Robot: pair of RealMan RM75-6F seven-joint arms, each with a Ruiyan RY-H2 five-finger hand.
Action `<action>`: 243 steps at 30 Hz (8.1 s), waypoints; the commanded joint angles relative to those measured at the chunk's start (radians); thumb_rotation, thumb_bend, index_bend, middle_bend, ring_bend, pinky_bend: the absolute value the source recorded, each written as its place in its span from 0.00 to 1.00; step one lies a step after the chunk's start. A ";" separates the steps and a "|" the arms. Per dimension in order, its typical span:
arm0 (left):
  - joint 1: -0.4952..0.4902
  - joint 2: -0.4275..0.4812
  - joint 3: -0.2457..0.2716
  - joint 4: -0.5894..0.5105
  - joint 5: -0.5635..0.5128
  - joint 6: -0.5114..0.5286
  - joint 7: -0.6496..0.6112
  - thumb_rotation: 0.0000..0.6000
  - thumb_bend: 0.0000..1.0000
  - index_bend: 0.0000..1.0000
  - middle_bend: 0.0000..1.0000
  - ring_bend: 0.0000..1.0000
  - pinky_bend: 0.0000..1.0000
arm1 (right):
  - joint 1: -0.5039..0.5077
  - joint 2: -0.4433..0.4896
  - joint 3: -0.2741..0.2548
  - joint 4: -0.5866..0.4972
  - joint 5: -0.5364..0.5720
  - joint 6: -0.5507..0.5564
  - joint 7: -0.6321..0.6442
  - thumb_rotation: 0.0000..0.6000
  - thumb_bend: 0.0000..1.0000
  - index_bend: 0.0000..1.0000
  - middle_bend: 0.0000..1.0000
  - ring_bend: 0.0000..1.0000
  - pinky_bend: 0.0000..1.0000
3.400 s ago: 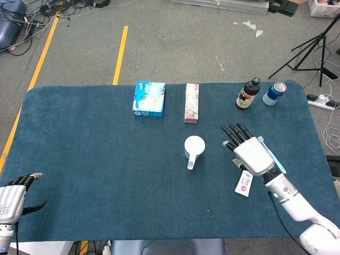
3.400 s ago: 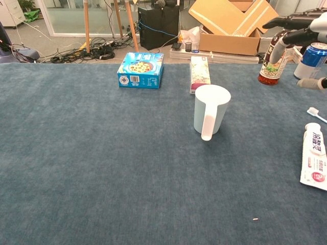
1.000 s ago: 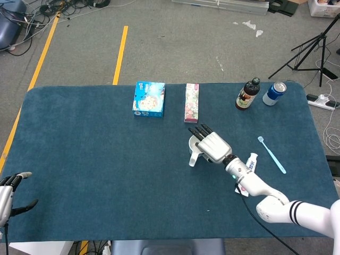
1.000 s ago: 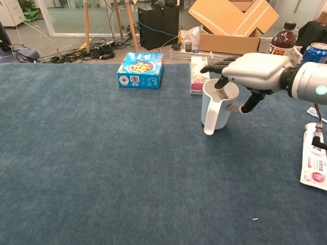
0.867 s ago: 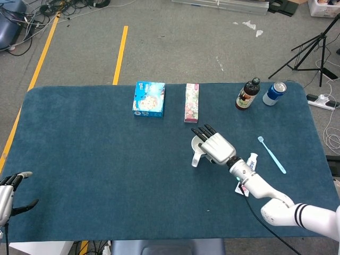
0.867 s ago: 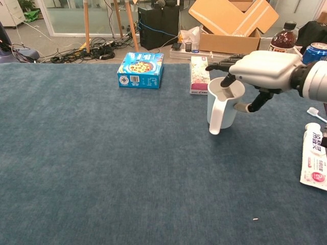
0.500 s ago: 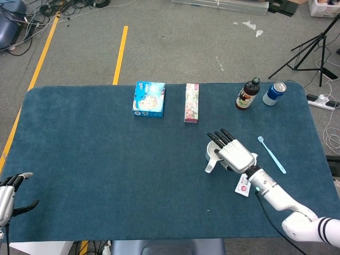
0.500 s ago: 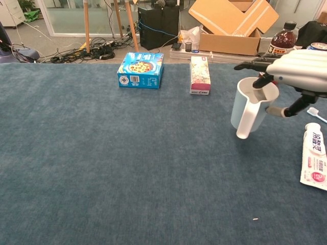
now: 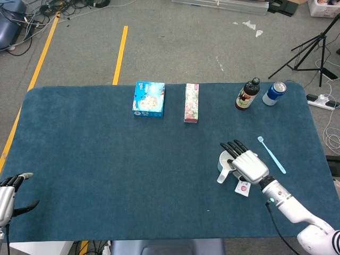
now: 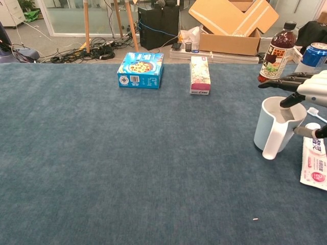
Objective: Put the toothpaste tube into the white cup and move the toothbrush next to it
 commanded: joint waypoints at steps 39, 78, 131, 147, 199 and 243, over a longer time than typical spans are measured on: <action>-0.003 -0.006 -0.001 0.004 -0.004 -0.008 0.010 1.00 0.10 0.28 0.34 0.35 0.45 | -0.058 0.007 -0.013 0.031 -0.065 0.021 0.078 1.00 0.25 0.27 0.00 0.00 0.06; -0.003 -0.012 0.004 -0.002 0.002 -0.008 0.025 1.00 0.10 0.28 0.34 0.35 0.45 | -0.237 0.323 0.094 -0.284 0.168 0.174 -0.150 1.00 0.88 0.23 0.71 0.82 0.93; -0.001 -0.007 0.001 -0.002 0.000 -0.003 0.013 1.00 0.10 0.28 0.34 0.35 0.45 | 0.003 0.049 0.081 0.026 0.316 -0.347 -0.128 1.00 1.00 0.23 0.93 1.00 1.00; 0.000 -0.005 0.001 -0.005 0.001 -0.002 0.011 1.00 0.10 0.28 0.34 0.35 0.45 | 0.020 0.043 0.060 0.029 0.360 -0.384 -0.159 1.00 1.00 0.23 0.93 1.00 1.00; -0.002 -0.009 0.003 -0.005 0.002 -0.006 0.024 1.00 0.10 0.28 0.34 0.35 0.45 | -0.060 0.268 -0.038 -0.184 0.411 -0.266 -0.204 1.00 0.89 0.27 0.63 0.76 0.90; -0.001 -0.008 0.004 -0.006 0.001 -0.008 0.020 1.00 0.10 0.28 0.34 0.35 0.45 | -0.143 0.049 -0.036 0.145 0.132 -0.180 0.026 1.00 0.20 0.27 0.00 0.00 0.05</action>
